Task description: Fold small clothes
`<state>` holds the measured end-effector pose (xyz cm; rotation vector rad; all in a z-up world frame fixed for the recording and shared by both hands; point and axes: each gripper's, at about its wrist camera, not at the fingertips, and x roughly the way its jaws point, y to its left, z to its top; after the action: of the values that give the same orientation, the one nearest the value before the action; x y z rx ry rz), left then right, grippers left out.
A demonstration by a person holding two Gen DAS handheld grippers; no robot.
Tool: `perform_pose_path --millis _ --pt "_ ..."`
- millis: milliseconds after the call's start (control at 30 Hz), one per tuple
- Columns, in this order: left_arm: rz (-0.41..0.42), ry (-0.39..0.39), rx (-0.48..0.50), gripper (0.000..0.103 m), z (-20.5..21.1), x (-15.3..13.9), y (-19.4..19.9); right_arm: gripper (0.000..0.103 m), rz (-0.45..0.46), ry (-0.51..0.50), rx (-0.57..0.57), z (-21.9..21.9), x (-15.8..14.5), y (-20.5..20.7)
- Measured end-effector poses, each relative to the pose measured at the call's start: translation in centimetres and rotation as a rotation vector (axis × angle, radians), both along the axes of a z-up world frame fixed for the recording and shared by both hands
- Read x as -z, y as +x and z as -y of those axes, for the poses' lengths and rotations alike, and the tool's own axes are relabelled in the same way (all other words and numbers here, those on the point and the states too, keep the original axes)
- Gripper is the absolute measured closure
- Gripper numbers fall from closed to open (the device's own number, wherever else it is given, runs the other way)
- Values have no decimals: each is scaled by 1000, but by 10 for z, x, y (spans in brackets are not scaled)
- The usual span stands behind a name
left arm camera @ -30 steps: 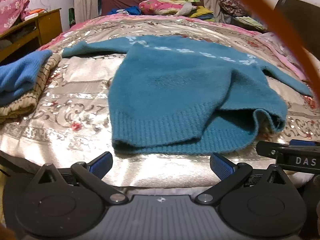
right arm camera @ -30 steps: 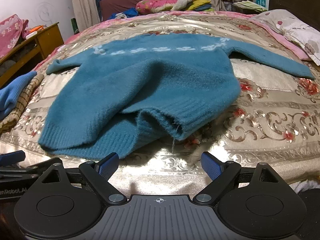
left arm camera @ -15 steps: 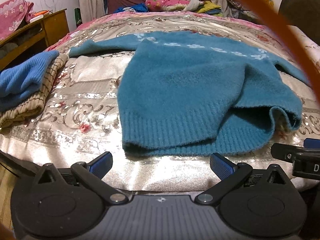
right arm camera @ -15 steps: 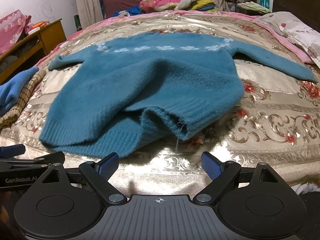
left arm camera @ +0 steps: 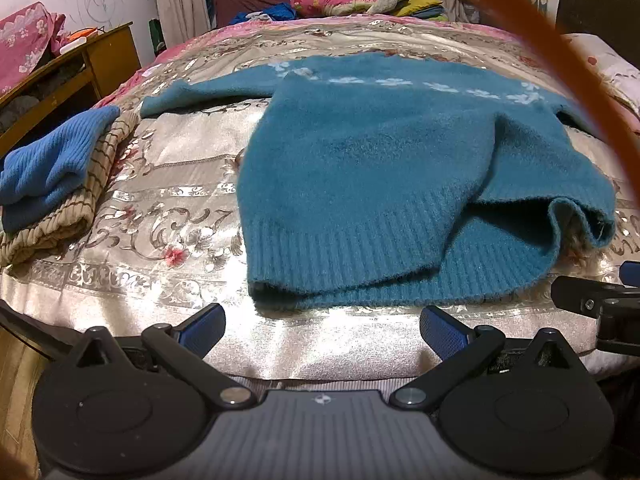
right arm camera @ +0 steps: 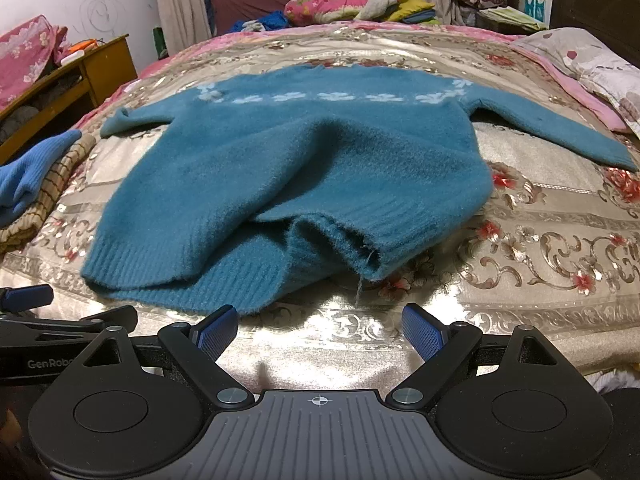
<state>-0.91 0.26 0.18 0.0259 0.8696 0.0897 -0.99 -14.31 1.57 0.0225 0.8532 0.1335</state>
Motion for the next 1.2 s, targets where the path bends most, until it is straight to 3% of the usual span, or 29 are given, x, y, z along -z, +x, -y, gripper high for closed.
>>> perform_pose_path --millis 1200 --pt "-7 8 49 0 7 2 15 14 19 -27 -37 -6 -3 14"
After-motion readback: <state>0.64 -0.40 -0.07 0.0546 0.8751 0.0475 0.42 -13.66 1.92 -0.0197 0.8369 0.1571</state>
